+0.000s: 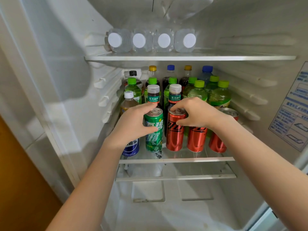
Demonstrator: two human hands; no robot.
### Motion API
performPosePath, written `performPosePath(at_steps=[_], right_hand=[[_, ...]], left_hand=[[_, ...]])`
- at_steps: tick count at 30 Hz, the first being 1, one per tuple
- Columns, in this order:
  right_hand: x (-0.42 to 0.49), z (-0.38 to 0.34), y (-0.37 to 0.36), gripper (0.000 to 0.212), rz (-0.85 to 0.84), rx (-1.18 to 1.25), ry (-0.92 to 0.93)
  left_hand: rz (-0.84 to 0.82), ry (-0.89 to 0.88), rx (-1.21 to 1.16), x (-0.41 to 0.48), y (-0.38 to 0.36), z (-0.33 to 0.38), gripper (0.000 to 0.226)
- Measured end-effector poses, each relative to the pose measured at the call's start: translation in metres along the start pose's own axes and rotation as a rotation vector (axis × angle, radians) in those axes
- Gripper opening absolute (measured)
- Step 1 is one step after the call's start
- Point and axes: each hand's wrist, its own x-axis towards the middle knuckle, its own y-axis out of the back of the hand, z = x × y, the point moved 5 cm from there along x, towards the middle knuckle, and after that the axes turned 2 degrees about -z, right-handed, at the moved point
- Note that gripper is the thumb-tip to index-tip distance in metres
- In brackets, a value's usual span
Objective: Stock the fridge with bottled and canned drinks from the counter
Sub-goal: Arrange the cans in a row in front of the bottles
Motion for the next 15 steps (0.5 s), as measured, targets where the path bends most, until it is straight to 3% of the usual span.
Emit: performPosePath(at_steps=[3, 7, 11, 15], right_hand=[[0.0, -0.001, -0.001, 0.052, 0.007, -0.016, -0.002], [-0.002, -0.006, 0.0, 0.057, 0.088, -0.028, -0.004], [0.002, -0.024, 0.006, 0.054, 0.241, 0.038, 0.028], [0.013, -0.045, -0.004, 0.056, 0.205, 0.028, 0.084]], left_hand=[[0.192, 0.069, 0.05, -0.019, 0.006, -0.005, 0.08], [0.523, 0.208, -0.183, -0.062, -0.002, -0.014, 0.069], [0.535, 0.398, -0.383, -0.088, -0.024, -0.02, 0.08], [0.529, 0.432, -0.45, -0.094, -0.033, -0.023, 0.076]])
